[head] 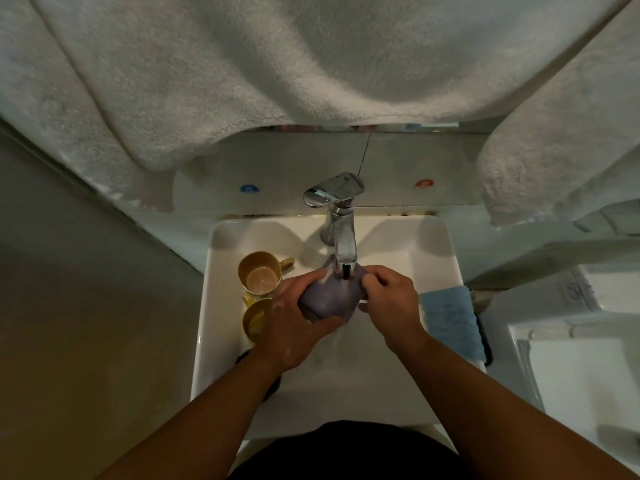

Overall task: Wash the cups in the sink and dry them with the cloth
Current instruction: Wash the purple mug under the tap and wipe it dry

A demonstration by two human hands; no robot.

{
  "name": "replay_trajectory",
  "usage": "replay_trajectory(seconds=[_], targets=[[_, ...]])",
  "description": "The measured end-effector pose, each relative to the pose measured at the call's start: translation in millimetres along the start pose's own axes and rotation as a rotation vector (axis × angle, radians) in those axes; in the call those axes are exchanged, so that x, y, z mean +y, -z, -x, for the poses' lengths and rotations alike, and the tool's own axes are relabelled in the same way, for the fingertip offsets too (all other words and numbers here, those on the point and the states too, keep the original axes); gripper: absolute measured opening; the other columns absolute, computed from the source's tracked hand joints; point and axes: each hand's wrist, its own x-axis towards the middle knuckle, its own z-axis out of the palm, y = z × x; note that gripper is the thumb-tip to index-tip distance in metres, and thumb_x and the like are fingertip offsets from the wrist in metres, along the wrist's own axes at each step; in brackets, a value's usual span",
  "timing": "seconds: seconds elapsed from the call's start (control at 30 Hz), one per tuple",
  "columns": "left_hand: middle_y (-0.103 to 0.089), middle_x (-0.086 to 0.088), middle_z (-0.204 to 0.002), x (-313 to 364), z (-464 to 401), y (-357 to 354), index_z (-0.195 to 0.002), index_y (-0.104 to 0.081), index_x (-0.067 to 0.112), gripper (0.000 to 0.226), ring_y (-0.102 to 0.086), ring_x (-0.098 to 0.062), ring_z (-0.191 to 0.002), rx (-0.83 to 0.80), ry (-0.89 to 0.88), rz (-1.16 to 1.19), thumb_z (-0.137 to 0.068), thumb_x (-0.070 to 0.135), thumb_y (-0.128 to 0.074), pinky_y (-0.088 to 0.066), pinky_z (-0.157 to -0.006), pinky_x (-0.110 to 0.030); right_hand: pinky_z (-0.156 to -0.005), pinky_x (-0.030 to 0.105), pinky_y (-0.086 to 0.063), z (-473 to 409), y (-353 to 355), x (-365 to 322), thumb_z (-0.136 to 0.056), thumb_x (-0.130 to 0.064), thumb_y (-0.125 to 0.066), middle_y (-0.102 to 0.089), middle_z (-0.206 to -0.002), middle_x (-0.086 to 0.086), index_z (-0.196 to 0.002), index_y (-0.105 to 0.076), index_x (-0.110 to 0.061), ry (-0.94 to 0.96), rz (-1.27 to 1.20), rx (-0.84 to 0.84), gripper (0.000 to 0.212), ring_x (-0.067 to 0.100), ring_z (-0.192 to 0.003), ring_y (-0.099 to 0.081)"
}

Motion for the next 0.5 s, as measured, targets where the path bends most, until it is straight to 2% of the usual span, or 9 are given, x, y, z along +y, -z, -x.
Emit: replay_trajectory(seconds=[0.1, 0.17, 0.23, 0.33, 0.4, 0.47, 0.5], targets=[[-0.051, 0.015, -0.128, 3.3, 0.8, 7.2, -0.14, -0.052, 0.027, 0.072, -0.05, -0.006, -0.115, -0.021, 0.079, 0.036, -0.077, 0.02, -0.086, -0.045, -0.09, -0.014, -0.079, 0.043, -0.062, 0.2, 8.5, 1.8, -0.094, -0.015, -0.058, -0.074, -0.089, -0.012, -0.099, -0.075, -0.033, 0.079, 0.068, -0.106, 0.025, 0.014, -0.087, -0.071], [-0.053, 0.011, -0.128, 6.5, -1.9, 10.0, -0.139, -0.051, 0.03, 0.061, -0.055, -0.008, -0.109, -0.027, 0.15, 0.107, -0.085, 0.018, -0.077, -0.05, -0.076, -0.008, -0.068, 0.032, -0.061, -1.9, 14.4, 2.8, -0.093, -0.017, -0.062, -0.072, -0.081, -0.015, -0.097, -0.072, -0.038, 0.134, 0.147, -0.155, 0.024, 0.01, -0.079, -0.071], [-0.055, 0.004, -0.129, 11.8, -0.2, 15.4, -0.134, -0.049, 0.038, 0.046, -0.057, -0.007, -0.101, -0.04, 0.195, 0.175, -0.094, 0.023, -0.066, -0.049, -0.068, -0.005, -0.059, 0.023, -0.055, -3.5, 17.4, 1.0, -0.093, -0.025, -0.066, -0.072, -0.078, -0.012, -0.098, -0.074, -0.03, 0.151, 0.192, -0.164, 0.011, 0.008, -0.071, -0.07], [-0.054, -0.006, -0.135, 20.6, -6.4, 11.5, -0.129, -0.043, 0.044, 0.035, -0.057, -0.01, -0.106, -0.057, 0.211, 0.27, -0.096, 0.034, -0.05, -0.046, -0.071, -0.005, -0.064, 0.033, -0.059, -4.8, 14.9, -1.8, -0.092, -0.023, -0.063, -0.07, -0.073, -0.003, -0.086, -0.072, -0.02, 0.134, 0.233, -0.143, 0.012, 0.017, -0.071, -0.069], [-0.056, -0.009, -0.138, 18.7, -6.7, 1.7, -0.136, -0.046, 0.037, 0.037, -0.057, -0.015, -0.113, -0.064, 0.273, 0.225, -0.1, 0.033, -0.053, -0.049, -0.077, -0.007, -0.063, 0.029, -0.054, -3.3, 9.5, -4.5, -0.098, -0.027, -0.057, -0.066, -0.072, -0.002, -0.081, -0.069, -0.017, 0.113, 0.267, -0.122, 0.024, 0.018, -0.072, -0.065], [-0.061, -0.006, -0.136, 26.5, -4.4, 7.5, -0.142, -0.049, 0.028, 0.044, -0.06, -0.012, -0.112, 0.048, 0.464, 0.036, -0.1, 0.032, -0.061, -0.05, -0.082, -0.006, -0.059, 0.025, -0.045, -2.0, 3.7, -4.4, -0.102, -0.033, -0.052, -0.063, -0.068, -0.003, -0.076, -0.068, -0.015, 0.093, 0.266, -0.077, 0.035, 0.015, -0.068, -0.061], [-0.061, -0.004, -0.136, 24.5, -3.6, 6.0, -0.144, -0.047, 0.026, 0.048, -0.059, -0.012, -0.113, 0.014, 0.418, 0.043, -0.099, 0.032, -0.062, -0.048, -0.08, -0.004, -0.057, 0.024, -0.043, -1.2, 2.4, -4.0, -0.102, -0.034, -0.052, -0.062, -0.066, -0.004, -0.072, -0.066, -0.016, 0.092, 0.255, -0.062, 0.038, 0.014, -0.065, -0.059]])
